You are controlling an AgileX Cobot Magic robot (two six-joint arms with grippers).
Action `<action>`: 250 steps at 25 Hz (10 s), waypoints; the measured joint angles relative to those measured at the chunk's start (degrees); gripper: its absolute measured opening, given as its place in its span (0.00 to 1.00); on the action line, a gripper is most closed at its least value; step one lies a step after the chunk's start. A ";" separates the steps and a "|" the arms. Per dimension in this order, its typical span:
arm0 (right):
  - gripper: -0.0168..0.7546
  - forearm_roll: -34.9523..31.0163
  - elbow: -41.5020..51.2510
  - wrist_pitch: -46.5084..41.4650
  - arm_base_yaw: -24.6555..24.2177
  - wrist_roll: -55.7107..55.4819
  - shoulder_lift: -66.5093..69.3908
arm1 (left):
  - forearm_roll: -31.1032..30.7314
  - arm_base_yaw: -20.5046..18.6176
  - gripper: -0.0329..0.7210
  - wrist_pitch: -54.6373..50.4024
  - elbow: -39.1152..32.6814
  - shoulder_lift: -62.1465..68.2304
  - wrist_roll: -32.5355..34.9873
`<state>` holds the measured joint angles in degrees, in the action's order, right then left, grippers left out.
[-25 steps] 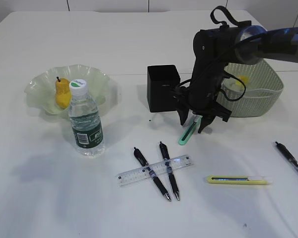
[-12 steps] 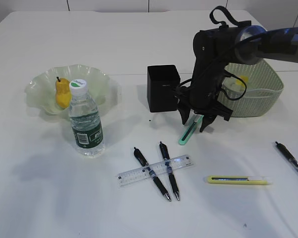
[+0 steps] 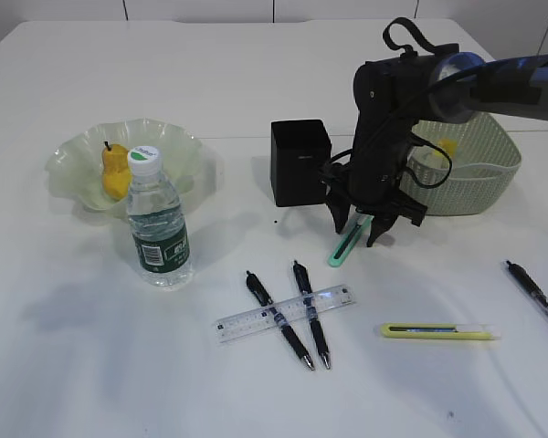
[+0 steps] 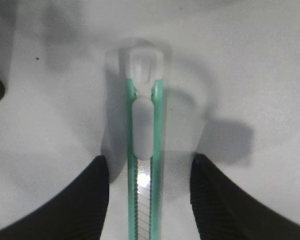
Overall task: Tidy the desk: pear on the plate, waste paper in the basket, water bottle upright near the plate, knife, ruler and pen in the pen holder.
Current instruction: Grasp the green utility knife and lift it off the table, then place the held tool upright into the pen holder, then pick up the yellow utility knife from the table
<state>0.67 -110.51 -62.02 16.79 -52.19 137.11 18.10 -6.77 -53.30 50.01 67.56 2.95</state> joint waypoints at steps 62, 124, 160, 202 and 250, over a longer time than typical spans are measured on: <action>0.16 7.83 38.84 26.60 4.92 38.13 -44.77 | -0.62 0.00 0.67 -2.42 0.00 0.00 0.00; 0.38 14.84 23.48 84.53 -0.24 44.48 -8.13 | -0.84 0.41 0.67 -1.36 0.00 0.00 0.00; 0.39 -5.40 23.38 6.91 -0.24 58.41 -38.77 | -0.84 0.41 0.67 -3.15 0.00 0.00 0.00; 0.42 -1.33 55.86 13.33 -0.24 -23.26 -48.53 | -0.88 0.41 0.66 -3.68 0.00 0.00 0.00; 0.42 -3.45 55.86 21.09 -8.07 -42.73 -33.09 | -0.88 0.41 0.66 -1.32 0.00 0.00 0.00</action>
<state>-2.78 -54.65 -40.93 8.72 -94.92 104.01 17.22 -6.36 -54.63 50.01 67.56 2.95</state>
